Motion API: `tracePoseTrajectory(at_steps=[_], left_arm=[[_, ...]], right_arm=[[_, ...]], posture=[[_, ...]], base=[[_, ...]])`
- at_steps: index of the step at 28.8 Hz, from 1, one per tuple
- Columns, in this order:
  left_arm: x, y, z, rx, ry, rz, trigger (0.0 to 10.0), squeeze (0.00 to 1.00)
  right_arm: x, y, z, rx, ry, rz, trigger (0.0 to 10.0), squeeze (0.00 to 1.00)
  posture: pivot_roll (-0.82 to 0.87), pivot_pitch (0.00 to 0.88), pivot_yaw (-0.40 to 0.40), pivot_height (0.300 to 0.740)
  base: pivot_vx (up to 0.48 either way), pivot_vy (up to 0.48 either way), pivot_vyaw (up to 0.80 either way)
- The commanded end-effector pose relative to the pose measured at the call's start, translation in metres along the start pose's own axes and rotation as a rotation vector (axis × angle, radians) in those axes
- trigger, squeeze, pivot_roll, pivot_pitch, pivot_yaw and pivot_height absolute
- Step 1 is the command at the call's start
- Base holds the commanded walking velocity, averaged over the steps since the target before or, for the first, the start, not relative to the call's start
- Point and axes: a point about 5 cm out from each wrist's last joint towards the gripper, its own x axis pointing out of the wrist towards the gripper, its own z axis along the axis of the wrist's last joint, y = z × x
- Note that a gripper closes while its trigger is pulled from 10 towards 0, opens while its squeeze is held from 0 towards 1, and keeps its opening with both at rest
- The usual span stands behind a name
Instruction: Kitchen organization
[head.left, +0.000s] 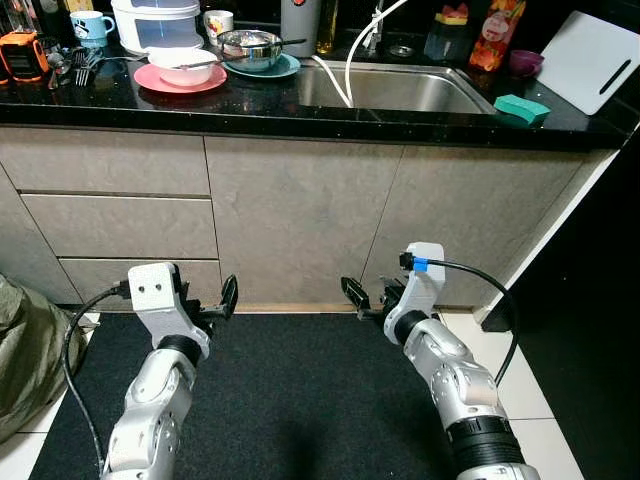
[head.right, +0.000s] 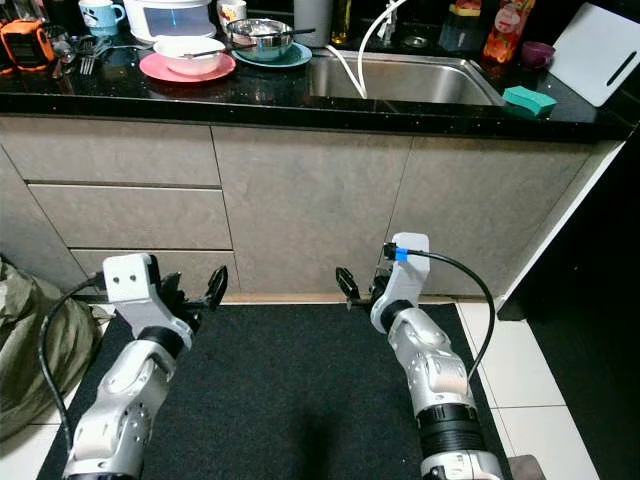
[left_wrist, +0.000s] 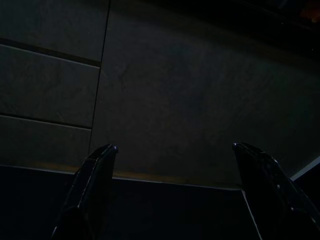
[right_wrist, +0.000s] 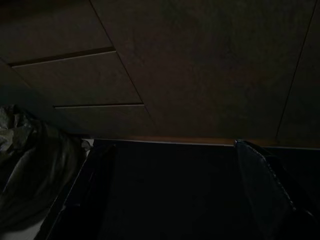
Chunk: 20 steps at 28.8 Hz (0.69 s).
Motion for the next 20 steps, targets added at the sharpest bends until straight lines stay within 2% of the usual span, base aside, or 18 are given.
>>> tracePoseTrajectory(at_steps=[1,20], left_arm=[[-0.0005,-0.0006,-0.0042,-0.013,0.020,0.002,10.0,0.00],[-0.0022,-0.0008,-0.0041,-0.013,0.021,0.001,10.0,0.00]], right_arm=[[-0.0007,-0.0054,-0.0023,0.024,0.019,-0.015,10.0,0.00],[-0.0017,-0.0057,-0.0028,0.032,0.026,-0.015,10.0,0.00]], posture=[[0.13,0.000,-0.030,0.740],[0.13,0.000,-0.032,0.740]], base=[[0.000,0.000,0.00],[0.000,0.000,0.00]])
